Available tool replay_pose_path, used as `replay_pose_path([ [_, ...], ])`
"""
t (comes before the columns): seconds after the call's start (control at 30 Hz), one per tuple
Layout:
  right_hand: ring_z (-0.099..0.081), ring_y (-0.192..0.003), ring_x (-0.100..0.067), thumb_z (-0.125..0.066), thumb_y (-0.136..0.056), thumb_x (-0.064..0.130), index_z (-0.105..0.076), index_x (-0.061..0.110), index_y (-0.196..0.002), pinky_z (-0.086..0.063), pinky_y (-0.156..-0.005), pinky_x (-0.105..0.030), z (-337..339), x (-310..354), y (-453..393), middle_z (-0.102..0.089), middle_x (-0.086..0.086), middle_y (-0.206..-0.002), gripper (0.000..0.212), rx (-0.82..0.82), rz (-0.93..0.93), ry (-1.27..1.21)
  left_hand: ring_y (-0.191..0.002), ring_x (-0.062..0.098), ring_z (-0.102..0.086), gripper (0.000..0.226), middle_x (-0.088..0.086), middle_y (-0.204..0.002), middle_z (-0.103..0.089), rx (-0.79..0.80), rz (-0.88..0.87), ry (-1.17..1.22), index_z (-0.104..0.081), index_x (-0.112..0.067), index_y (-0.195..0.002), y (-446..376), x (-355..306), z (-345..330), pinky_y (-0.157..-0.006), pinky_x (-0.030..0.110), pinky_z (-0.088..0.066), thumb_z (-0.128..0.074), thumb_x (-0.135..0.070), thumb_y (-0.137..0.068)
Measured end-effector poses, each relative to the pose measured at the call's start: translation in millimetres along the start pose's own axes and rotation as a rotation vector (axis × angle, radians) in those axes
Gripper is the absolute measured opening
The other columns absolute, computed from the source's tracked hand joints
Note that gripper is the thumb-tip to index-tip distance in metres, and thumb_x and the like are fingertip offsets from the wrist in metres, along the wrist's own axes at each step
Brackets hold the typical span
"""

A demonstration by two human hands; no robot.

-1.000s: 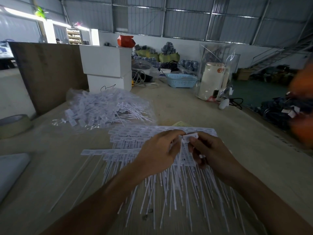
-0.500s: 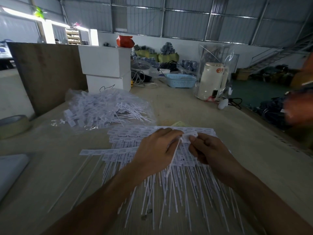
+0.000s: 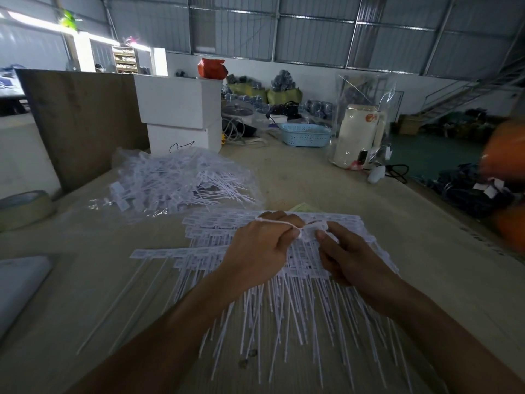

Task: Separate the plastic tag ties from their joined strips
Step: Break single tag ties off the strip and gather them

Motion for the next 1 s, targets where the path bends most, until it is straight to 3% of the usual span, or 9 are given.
replay_pose_path([
  [0.07, -0.023, -0.046, -0.010, -0.054, -0.093, 0.049, -0.066, 0.035, -0.075, -0.023, -0.045, -0.024, 0.4, -0.3, -0.1, -0.033, 0.003, -0.058, 0.025, -0.023, -0.041, -0.037, -0.110, 0.027, -0.061, 0.033, 0.002, -0.118, -0.068, 0.018, 0.014, 0.011, -0.069, -0.016, -0.117, -1.0, 1.1, -0.6, -0.086, 0.045, -0.052, -0.043, -0.031, -0.103],
  [0.2, -0.023, -0.044, -0.010, -0.053, -0.095, 0.046, -0.075, 0.010, -0.083, -0.025, -0.043, -0.021, 5.8, -2.4, -0.7, -0.033, 0.003, -0.054, 0.044, 0.005, -0.084, -0.051, -0.104, 0.027, -0.062, 0.031, 0.001, -0.116, -0.069, 0.029, 0.023, 0.038, -0.070, -0.014, -0.113, -1.8, 0.3, 0.8, -0.082, 0.045, -0.052, -0.045, -0.029, -0.102],
  [0.33, -0.027, -0.046, -0.012, -0.051, -0.097, 0.047, -0.074, 0.010, -0.091, -0.028, -0.043, -0.021, 3.2, -1.0, 1.7, -0.039, -0.004, -0.058, 0.043, 0.092, -0.069, -0.008, -0.104, 0.028, -0.063, 0.023, 0.002, -0.110, -0.070, -0.019, -0.040, -0.032, -0.072, -0.015, -0.111, 1.1, -4.5, 8.2, -0.077, 0.047, -0.055, -0.053, -0.015, -0.099],
  [0.5, -0.026, -0.045, -0.016, -0.049, -0.100, 0.045, -0.072, 0.013, -0.094, -0.025, -0.044, -0.022, -0.1, 1.0, 4.0, -0.044, -0.009, -0.058, 0.040, 0.155, -0.046, 0.037, -0.101, 0.025, -0.056, 0.039, -0.001, -0.104, -0.062, 0.140, -0.139, -0.344, -0.062, -0.024, -0.122, 1.4, -4.4, 11.9, -0.067, 0.033, -0.047, -0.055, -0.007, -0.087],
  [0.63, -0.023, -0.045, -0.016, -0.051, -0.096, 0.049, -0.068, 0.010, -0.095, -0.025, -0.043, -0.022, -0.9, 2.9, 3.3, -0.041, -0.009, -0.058, 0.042, 0.135, -0.103, -0.078, -0.111, 0.019, -0.052, 0.029, -0.002, -0.116, -0.060, 0.074, -0.038, -0.164, -0.060, -0.021, -0.127, 0.8, -3.8, 10.5, -0.077, 0.038, -0.051, -0.046, -0.020, -0.102],
  [0.77, -0.019, -0.050, -0.011, -0.051, -0.096, 0.039, -0.067, 0.013, -0.092, -0.022, -0.042, -0.021, 0.5, 3.3, 0.7, -0.026, 0.002, -0.061, 0.031, 0.037, -0.178, -0.267, -0.110, 0.016, -0.049, 0.031, -0.001, -0.114, -0.060, 0.015, 0.006, -0.021, -0.064, -0.014, -0.129, -2.1, -0.7, 7.6, -0.085, 0.035, -0.048, -0.048, -0.016, -0.102],
  [0.87, -0.019, -0.049, -0.009, -0.045, -0.103, 0.025, -0.065, 0.007, -0.101, -0.020, -0.043, -0.022, 6.5, 3.1, -3.3, -0.025, 0.002, -0.063, 0.027, -0.051, -0.195, -0.419, -0.105, 0.018, -0.050, 0.031, 0.002, -0.112, -0.061, 0.018, -0.021, 0.009, -0.064, -0.010, -0.129, -2.1, -3.9, 4.6, -0.086, 0.031, -0.045, -0.051, -0.013, -0.101],
  [1.0, -0.028, -0.051, -0.010, -0.047, -0.101, 0.019, -0.062, 0.000, -0.116, -0.030, -0.042, -0.021, 11.7, 6.5, -5.3, -0.032, 0.002, -0.064, 0.029, -0.042, -0.183, -0.591, -0.110, 0.022, -0.052, 0.031, 0.005, -0.119, -0.062, 0.002, -0.039, 0.067, -0.062, -0.012, -0.130, -2.4, -7.8, 5.3, -0.090, 0.024, -0.040, -0.054, -0.017, -0.101],
])
Point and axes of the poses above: each hand's wrist, its own y-axis away from the middle knuckle, its own z-axis out of the back of the hand, x = y × z, the point moved 1 cm from there along -y, towards the middle knuckle
